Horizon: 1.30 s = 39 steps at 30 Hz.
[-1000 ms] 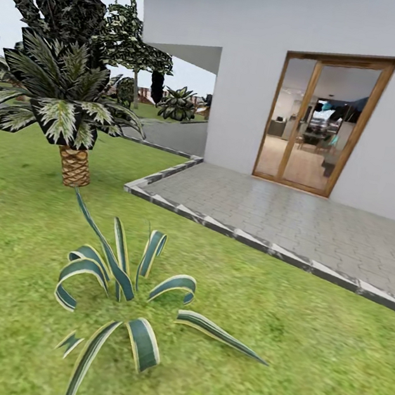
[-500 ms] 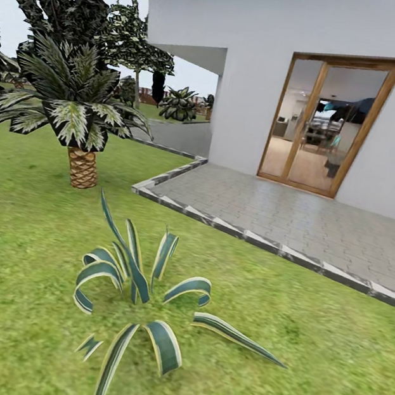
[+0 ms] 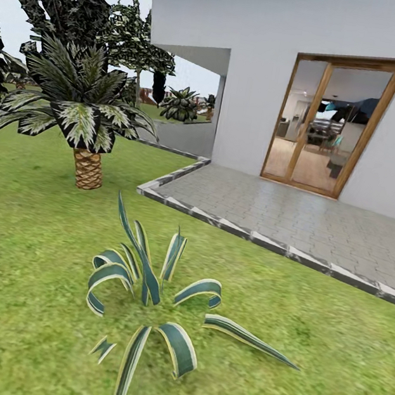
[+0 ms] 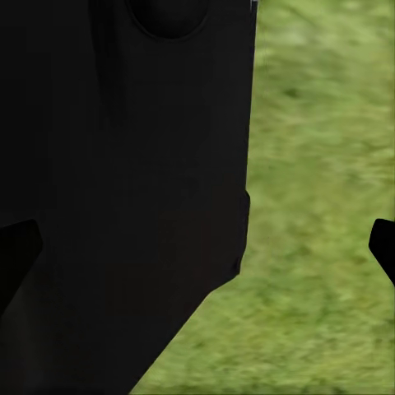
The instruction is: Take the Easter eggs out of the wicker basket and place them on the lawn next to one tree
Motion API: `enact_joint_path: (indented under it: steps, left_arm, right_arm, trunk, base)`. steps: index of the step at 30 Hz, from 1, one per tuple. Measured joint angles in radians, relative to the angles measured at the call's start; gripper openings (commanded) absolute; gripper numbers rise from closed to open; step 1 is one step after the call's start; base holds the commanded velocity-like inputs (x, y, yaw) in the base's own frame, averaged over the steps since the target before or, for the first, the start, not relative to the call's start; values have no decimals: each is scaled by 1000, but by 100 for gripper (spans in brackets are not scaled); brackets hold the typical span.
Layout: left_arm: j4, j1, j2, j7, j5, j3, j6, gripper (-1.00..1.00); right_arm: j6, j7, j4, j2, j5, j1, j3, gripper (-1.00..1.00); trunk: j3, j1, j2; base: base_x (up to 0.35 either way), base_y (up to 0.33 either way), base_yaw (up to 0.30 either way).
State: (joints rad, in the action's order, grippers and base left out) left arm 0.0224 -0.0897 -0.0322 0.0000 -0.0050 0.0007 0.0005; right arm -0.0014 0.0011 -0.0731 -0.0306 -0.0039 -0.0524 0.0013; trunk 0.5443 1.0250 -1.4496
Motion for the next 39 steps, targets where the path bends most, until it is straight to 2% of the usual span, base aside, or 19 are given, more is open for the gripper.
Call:
enact_joint_path:
  steps: [13, 22, 27, 33, 39]
  left_arm:
    - [0, 0, 0, 0, -1, -1, 0, 100]
    - [0, 0, 0, 0, -1, -1, 0, 100]
    - [0, 0, 0, 0, -1, -1, 0, 100]
    - [0, 0, 0, 0, -1, -1, 0, 100]
    - [0, 0, 0, 0, -1, -1, 0, 100]
  right_arm:
    - [0, -2, 0, 1, 1, 0, 0, 100]
    - [3, -4, 0, 2, -4, 0, -3, 100]
    - [1, -4, 0, 1, -1, 0, 0, 100]
    - [0, -4, 0, 1, 0, 0, 0, 100]
    - [0, -4, 0, 1, 0, 0, 0, 100]
  trunk:
    - [0, 0, 0]
    - [-1, 0, 0]
    - [-2, 0, 0]
    - [-2, 0, 0]
    - [-2, 0, 0]
  base:
    - [0, 1, 5]
    - [0, 0, 206]
    - [0, 0, 47]
    - [0, 0, -22]
    - [0, 0, -240]
